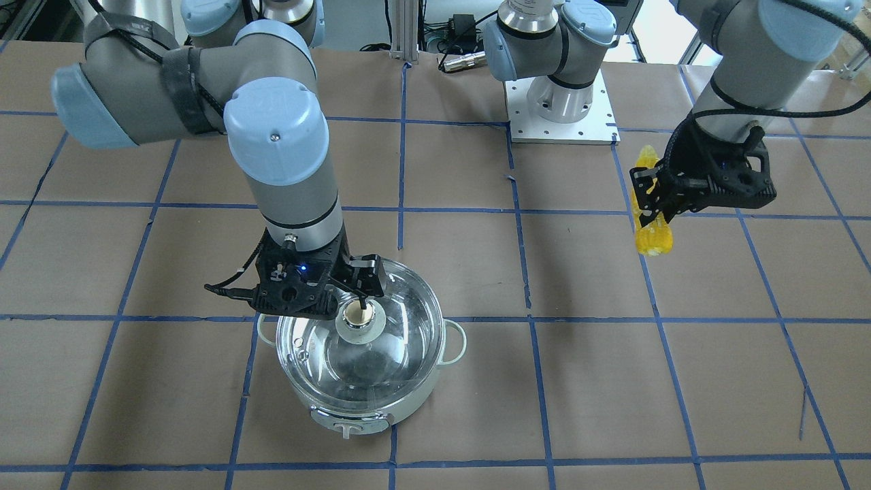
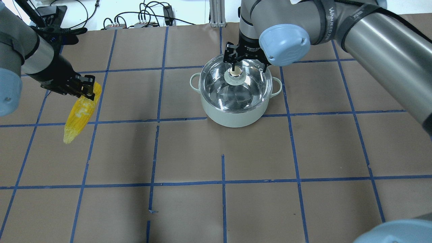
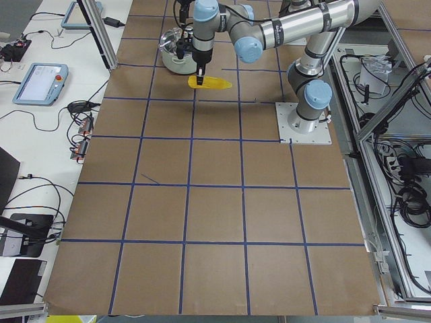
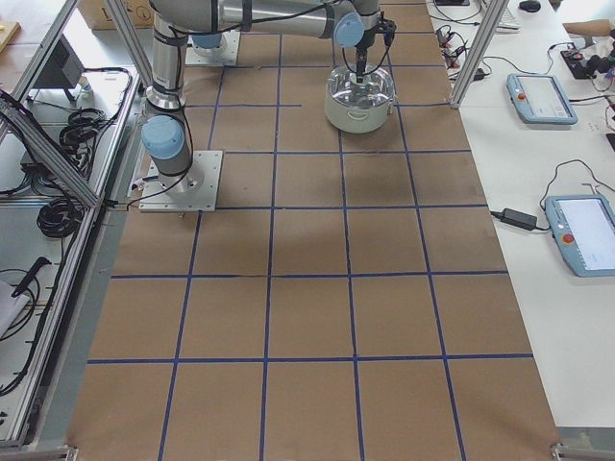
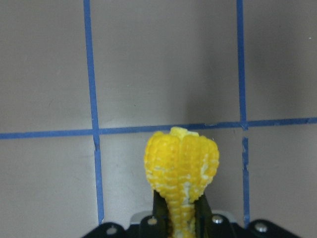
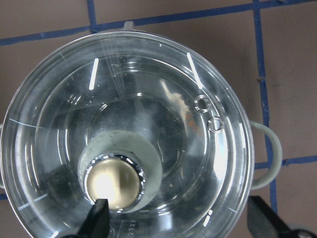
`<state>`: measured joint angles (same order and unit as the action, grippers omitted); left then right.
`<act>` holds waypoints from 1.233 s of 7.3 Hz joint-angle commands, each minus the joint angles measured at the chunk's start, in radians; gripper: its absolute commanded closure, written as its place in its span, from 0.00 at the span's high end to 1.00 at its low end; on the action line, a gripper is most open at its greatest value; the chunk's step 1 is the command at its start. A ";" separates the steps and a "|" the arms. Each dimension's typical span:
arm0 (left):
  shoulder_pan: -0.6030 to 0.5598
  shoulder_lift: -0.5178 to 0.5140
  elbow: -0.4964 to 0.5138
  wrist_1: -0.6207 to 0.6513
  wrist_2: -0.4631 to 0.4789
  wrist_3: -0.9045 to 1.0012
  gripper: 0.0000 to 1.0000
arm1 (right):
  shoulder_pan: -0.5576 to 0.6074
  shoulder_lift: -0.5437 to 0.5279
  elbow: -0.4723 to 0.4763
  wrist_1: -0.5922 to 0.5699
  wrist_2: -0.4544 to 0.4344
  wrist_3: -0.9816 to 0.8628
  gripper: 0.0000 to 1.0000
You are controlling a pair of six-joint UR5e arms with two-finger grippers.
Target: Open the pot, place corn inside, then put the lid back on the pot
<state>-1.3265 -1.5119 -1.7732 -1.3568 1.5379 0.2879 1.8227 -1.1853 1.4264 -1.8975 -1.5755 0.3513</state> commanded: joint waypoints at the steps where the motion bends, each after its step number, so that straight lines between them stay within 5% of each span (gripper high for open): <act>1: -0.034 0.038 0.081 -0.137 -0.005 -0.003 0.02 | 0.026 0.026 -0.001 -0.029 0.000 0.003 0.97; 4: -0.053 0.026 0.211 -0.306 -0.004 -0.003 0.02 | 0.027 0.027 0.002 -0.029 0.000 -0.005 0.93; 9: -0.053 0.024 0.208 -0.309 -0.007 -0.003 0.03 | 0.050 0.053 0.003 -0.071 -0.001 -0.003 0.79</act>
<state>-1.3779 -1.4863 -1.5687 -1.6633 1.5325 0.2865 1.8704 -1.1365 1.4298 -1.9626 -1.5754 0.3484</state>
